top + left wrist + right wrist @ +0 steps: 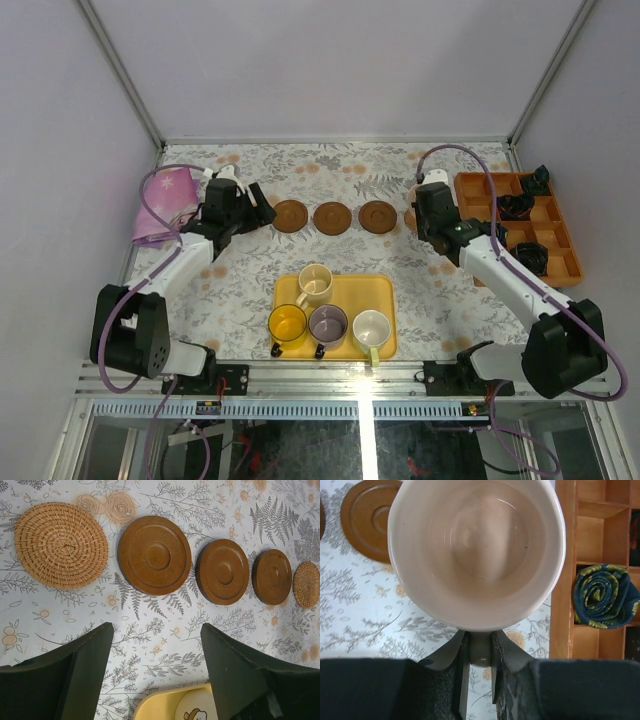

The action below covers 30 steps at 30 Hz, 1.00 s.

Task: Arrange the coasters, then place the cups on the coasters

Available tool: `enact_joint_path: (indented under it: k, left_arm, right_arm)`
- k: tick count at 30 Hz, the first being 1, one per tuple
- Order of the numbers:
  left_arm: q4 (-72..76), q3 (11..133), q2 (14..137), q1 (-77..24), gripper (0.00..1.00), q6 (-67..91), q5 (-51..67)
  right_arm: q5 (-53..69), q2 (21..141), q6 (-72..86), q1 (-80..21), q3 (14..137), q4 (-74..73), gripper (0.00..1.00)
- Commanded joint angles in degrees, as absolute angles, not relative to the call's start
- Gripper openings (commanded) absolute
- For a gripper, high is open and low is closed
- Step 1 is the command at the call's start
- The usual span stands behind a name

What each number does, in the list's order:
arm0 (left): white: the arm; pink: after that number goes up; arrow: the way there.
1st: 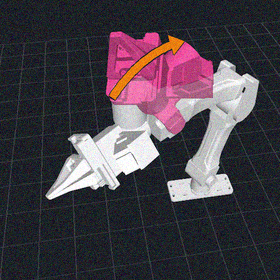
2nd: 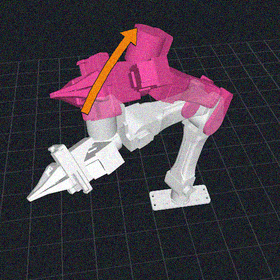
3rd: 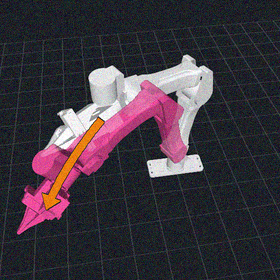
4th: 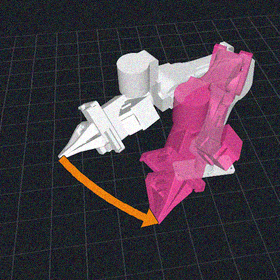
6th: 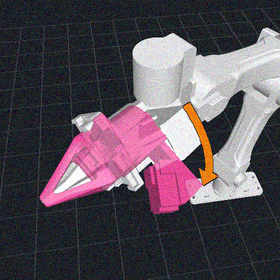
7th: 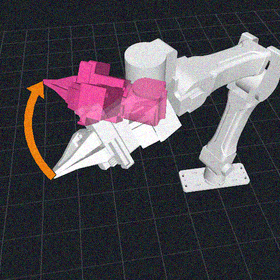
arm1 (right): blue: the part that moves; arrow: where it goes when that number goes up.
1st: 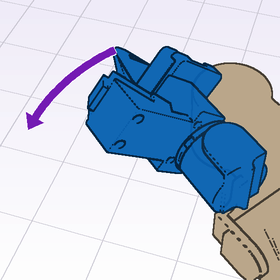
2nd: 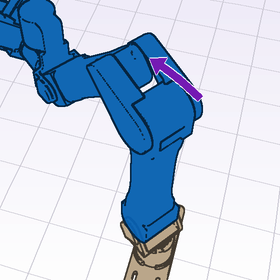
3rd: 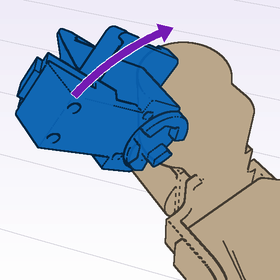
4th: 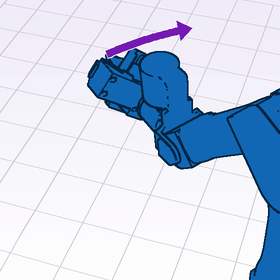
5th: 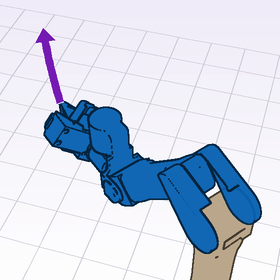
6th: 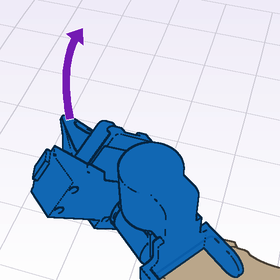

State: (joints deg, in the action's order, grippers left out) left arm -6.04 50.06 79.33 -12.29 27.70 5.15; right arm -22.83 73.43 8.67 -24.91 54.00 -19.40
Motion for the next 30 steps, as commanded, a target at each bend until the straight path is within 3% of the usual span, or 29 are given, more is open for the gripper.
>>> enact_joint_path:
  k: [1, 13, 30]
  left_arm:
    - [-3.8, 52.6, 80.3, -12.5, 0.71, 27.5, 3.3]
    - [-4.5, 53.7, 81.4, -12.1, 0.7, 27.3, 0.2]
    - [-4.9, 54.0, 83.4, -11.7, 0.7, 27.4, 0.0]
  right_arm:
    - [-21.5, 74.7, 6.9, -21.2, 59.4, -9.3, 0.0]
    - [-11.2, 83.5, 7.8, -11.6, 60.1, -4.7, 0.0]
    - [-5.8, 90.1, 9.8, -10.1, 60.5, -2.3, 0.0]
